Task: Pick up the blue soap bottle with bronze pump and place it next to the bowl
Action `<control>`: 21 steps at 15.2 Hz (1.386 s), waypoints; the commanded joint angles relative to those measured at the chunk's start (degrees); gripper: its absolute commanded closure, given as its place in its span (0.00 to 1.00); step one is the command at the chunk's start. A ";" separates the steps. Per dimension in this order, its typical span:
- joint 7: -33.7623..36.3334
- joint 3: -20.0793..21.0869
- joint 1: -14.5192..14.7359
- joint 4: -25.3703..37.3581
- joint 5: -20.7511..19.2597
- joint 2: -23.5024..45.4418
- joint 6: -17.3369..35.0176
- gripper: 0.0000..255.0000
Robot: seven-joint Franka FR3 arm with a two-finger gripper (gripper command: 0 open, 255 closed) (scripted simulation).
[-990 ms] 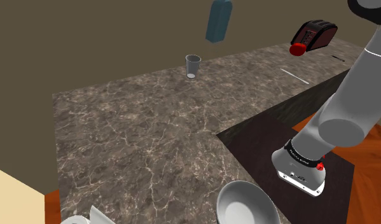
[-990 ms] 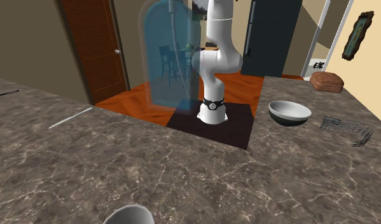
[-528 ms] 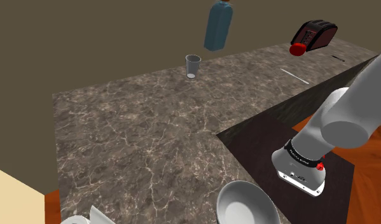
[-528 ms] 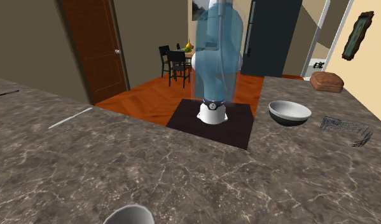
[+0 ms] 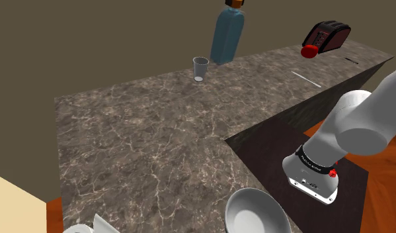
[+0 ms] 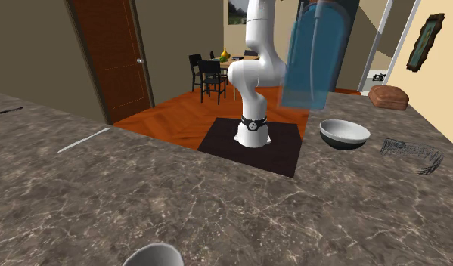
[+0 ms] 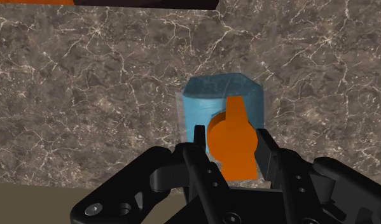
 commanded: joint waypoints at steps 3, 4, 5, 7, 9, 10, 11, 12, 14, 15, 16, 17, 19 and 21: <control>5.51 3.34 2.05 -3.54 1.02 -3.38 0.21 1.00; 6.86 4.19 2.53 -4.10 1.32 -3.99 0.17 1.00; 8.22 5.06 3.02 -4.58 1.63 -4.55 0.13 1.00; 10.97 6.83 3.98 -5.33 2.29 -5.48 0.03 1.00; 13.75 8.66 4.92 -5.81 2.96 -6.17 -0.09 1.00; 15.17 9.59 5.38 -5.95 3.30 -6.43 -0.15 1.00; 16.59 10.55 5.84 -6.02 3.63 -6.62 -0.20 1.00; 18.02 11.51 6.29 -6.03 3.96 -6.75 -0.26 1.00; 20.94 13.49 7.20 -5.84 4.59 -6.82 -0.36 1.00; 22.42 14.49 7.66 -5.65 4.87 -6.75 -0.41 1.00; 23.93 15.50 8.11 -5.39 5.14 -6.62 -0.46 1.00; 25.44 16.54 8.56 -5.06 5.38 -6.42 -0.50 1.00; 28.53 18.69 9.42 -4.20 5.79 -5.82 -0.58 1.00; 31.70 20.92 10.27 -3.07 6.05 -4.92 -0.64 1.00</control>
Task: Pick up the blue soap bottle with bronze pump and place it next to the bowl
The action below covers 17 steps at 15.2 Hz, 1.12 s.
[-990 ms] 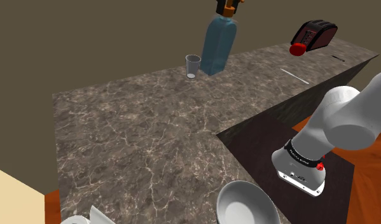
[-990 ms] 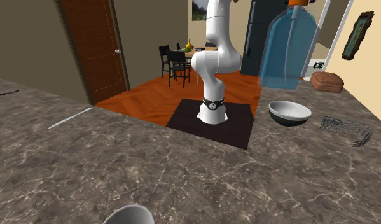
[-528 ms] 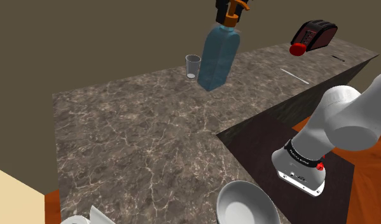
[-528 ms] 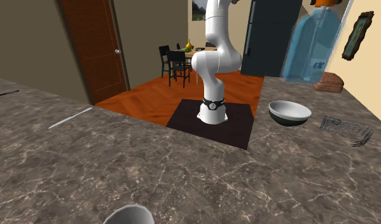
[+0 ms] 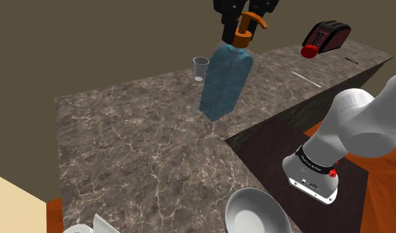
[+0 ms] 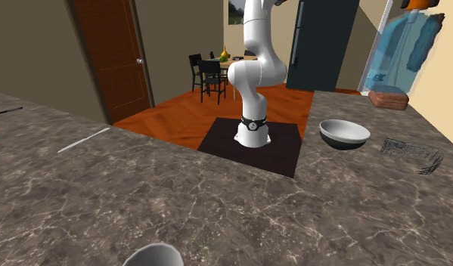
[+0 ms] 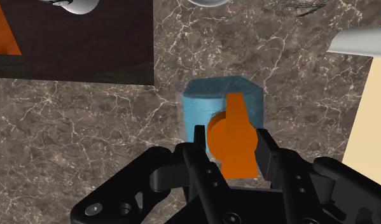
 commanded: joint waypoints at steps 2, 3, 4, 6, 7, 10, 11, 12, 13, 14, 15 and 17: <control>5.00 3.44 1.27 2.19 0.17 1.73 -0.23 1.00; 6.68 4.65 1.71 3.01 0.11 2.47 -0.26 1.00; 8.39 5.87 2.15 3.91 -0.01 3.29 -0.30 1.00; 11.93 8.40 3.09 5.93 -0.50 5.23 -0.41 1.00; 13.76 9.72 3.59 7.07 -0.88 6.35 -0.48 1.00; 19.55 13.86 5.33 11.04 -2.74 10.43 -0.83 1.00; 21.59 15.28 6.06 12.57 -3.64 12.06 -1.01 1.00; 23.70 16.71 6.91 14.22 -4.71 13.84 -1.25 1.00; 25.86 18.09 7.92 16.00 -5.96 15.78 -1.56 1.00; 28.08 19.47 9.09 17.92 -7.40 17.88 -1.94 1.00; 30.33 20.76 10.48 20.00 -9.04 20.15 -2.42 1.00; 34.86 23.01 14.06 24.73 -12.87 25.14 -3.77 1.00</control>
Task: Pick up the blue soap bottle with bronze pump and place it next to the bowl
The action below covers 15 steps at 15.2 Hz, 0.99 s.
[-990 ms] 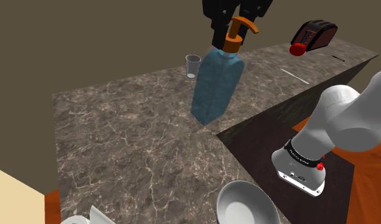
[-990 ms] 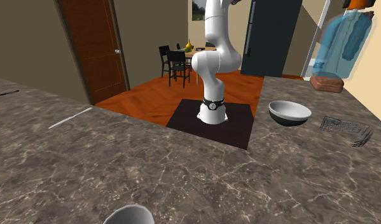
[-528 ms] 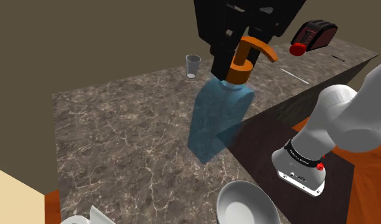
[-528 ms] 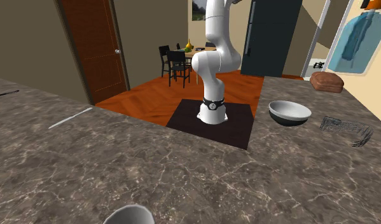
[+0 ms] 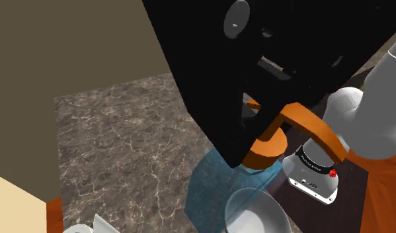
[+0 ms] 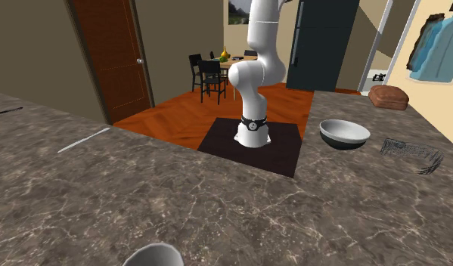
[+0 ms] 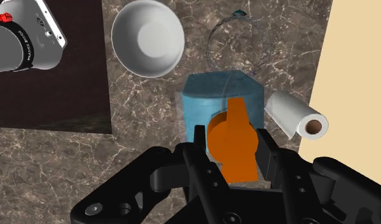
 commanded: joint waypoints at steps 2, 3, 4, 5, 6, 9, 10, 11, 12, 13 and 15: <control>6.86 2.69 6.74 8.38 -6.65 8.41 -2.58 1.00; 8.84 3.21 9.63 11.76 -9.11 11.36 -3.87 1.00; 10.60 3.31 13.03 15.61 -11.63 14.41 -5.39 1.00; 11.51 2.94 15.52 18.31 -13.14 16.33 -6.45 1.00; 11.30 2.78 14.44 15.89 -12.07 15.22 -4.94 1.00; 10.78 3.10 11.37 9.61 -9.75 12.53 -0.92 1.00; 10.60 3.16 10.54 7.76 -9.10 11.76 0.31 1.00; 10.40 3.20 9.78 6.01 -8.49 11.03 1.49 1.00; 10.21 3.22 9.10 4.35 -7.92 10.34 2.63 1.00; 10.02 3.23 8.47 2.75 -7.39 9.69 3.73 1.00; 9.64 3.22 7.38 -0.25 -6.43 8.51 5.86 1.00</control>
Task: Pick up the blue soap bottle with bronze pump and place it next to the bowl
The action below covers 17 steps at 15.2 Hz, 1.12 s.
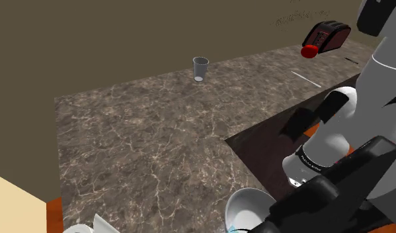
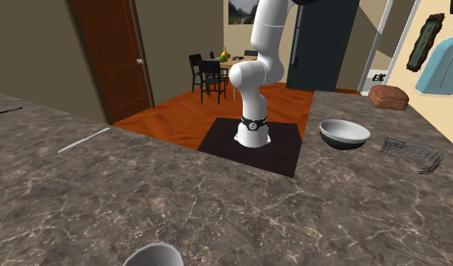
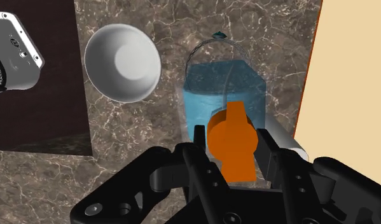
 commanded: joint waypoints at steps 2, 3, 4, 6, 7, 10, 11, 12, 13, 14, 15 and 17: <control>-0.60 -0.04 -1.56 -4.39 1.36 -1.69 3.21 1.00; -0.77 -0.07 -1.96 -5.71 1.74 -2.17 4.19 1.00; -0.93 -0.09 -2.34 -6.99 2.09 -2.62 5.15 1.00; -1.23 -0.16 -2.98 -9.43 2.73 -3.44 7.02 1.00; -1.37 -0.20 -3.27 -10.60 3.01 -3.81 7.93 1.00; -1.73 -0.30 -3.98 -13.91 3.74 -4.77 10.60 1.00; -1.83 -0.34 -4.18 -14.96 3.94 -5.04 11.46 1.00; -1.92 -0.37 -4.36 -15.98 4.12 -5.29 12.31 1.00; -2.01 -0.41 -4.52 -16.98 4.29 -5.51 13.16 1.00; -2.08 -0.44 -4.68 -17.95 4.43 -5.72 13.99 1.00; -2.15 -0.47 -4.81 -18.90 4.56 -5.90 14.82 1.00; -2.25 -0.53 -5.04 -20.73 4.77 -6.20 16.45 1.00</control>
